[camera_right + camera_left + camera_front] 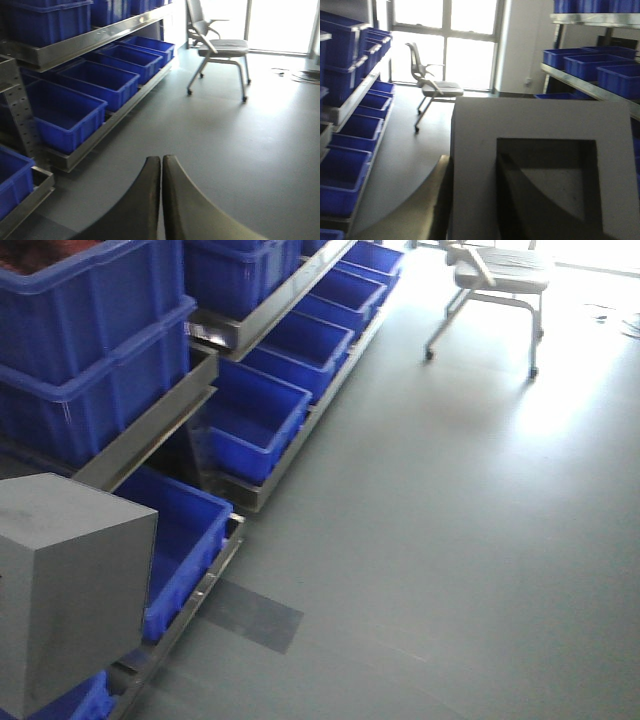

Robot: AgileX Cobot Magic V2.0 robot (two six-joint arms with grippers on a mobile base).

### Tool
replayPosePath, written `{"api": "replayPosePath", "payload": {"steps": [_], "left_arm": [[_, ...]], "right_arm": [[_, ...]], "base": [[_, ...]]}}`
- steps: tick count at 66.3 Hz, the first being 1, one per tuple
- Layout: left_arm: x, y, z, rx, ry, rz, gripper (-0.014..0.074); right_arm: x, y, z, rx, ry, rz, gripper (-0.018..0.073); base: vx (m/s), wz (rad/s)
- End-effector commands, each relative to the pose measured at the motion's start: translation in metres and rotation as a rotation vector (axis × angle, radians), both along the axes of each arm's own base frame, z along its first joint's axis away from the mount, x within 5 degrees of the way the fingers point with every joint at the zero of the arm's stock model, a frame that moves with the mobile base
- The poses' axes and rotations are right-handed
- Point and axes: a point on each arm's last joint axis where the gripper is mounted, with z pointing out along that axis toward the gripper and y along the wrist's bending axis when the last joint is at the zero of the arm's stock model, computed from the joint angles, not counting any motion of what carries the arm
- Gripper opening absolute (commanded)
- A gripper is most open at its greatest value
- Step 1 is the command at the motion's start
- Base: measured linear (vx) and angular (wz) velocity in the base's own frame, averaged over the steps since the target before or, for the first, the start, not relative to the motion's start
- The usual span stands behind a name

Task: Sort gray base to blue bin
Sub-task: 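Drive down the aisle toward the rack of blue bins, then stop the base in front of two large blue bins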

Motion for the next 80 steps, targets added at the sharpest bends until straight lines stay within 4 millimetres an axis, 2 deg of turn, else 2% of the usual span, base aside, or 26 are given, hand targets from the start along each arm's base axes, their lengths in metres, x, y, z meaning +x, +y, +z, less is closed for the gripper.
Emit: {"api": "replayPosePath", "payload": {"steps": [1, 80], "left_arm": [[-0.0010, 0.0006, 0.0190, -0.074, -0.102, -0.001, -0.0006], [-0.0010, 0.0006, 0.0190, -0.074, -0.102, -0.001, -0.0006]], "right_arm": [[0.0020, -0.0003, 0.0050, -0.018, -0.052, -0.002, -0.0005], [0.0020, -0.0003, 0.0050, -0.018, -0.052, -0.002, -0.0005]], "base": [[0.23, 0.89], [0.20, 0.79]]}}
